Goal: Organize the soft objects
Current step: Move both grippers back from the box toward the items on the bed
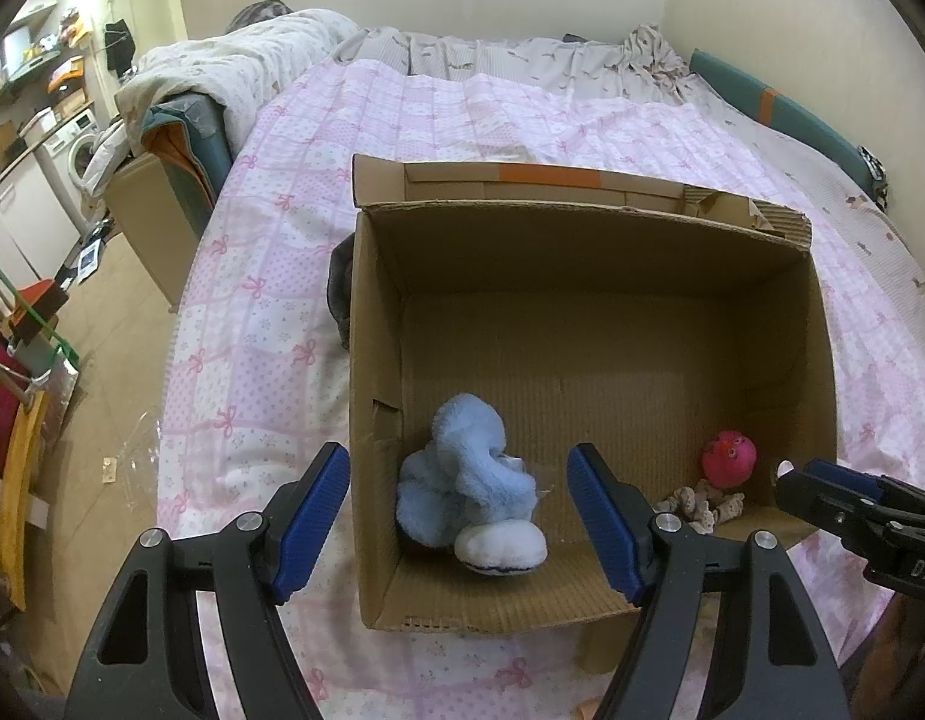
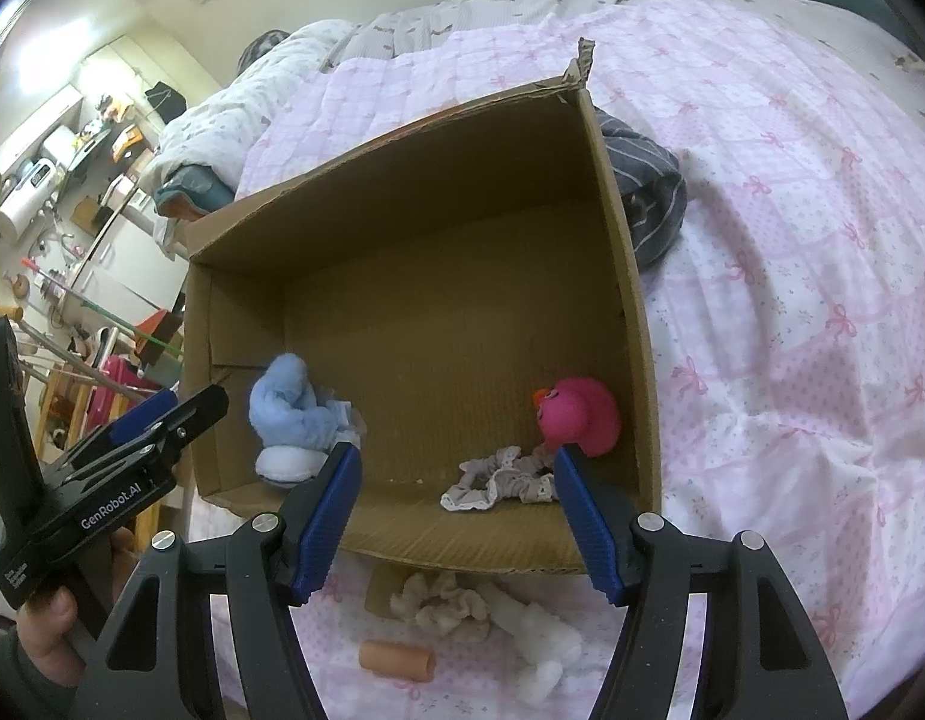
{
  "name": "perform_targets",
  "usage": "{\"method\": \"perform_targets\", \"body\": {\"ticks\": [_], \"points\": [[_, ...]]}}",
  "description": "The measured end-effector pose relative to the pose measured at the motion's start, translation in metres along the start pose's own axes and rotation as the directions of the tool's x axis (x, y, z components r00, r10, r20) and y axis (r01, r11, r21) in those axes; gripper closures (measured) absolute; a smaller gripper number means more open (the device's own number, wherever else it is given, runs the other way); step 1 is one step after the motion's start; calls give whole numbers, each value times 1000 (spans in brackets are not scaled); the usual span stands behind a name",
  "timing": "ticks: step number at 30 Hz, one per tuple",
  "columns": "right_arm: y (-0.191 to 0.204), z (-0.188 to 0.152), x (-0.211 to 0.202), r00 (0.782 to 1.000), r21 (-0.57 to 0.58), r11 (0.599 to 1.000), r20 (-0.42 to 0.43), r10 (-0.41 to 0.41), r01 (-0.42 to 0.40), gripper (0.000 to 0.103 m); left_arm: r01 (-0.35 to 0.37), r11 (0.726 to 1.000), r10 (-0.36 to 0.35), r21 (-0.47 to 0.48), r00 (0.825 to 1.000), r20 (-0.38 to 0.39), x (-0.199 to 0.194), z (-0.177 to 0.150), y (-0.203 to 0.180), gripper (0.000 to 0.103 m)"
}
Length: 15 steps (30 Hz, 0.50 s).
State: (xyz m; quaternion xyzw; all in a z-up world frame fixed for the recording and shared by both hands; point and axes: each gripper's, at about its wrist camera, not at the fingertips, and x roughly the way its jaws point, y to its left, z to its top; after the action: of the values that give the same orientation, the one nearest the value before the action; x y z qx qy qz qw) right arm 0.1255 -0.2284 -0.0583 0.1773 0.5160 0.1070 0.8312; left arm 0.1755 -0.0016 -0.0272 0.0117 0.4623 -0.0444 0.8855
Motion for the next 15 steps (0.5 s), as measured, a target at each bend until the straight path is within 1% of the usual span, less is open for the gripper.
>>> {"method": "perform_targets", "body": {"ticks": [15], "points": [[2, -9, -17, 1000, -4, 1000, 19, -2, 2, 32, -26, 1000, 27, -15, 999, 32, -29, -13, 16, 30]]}}
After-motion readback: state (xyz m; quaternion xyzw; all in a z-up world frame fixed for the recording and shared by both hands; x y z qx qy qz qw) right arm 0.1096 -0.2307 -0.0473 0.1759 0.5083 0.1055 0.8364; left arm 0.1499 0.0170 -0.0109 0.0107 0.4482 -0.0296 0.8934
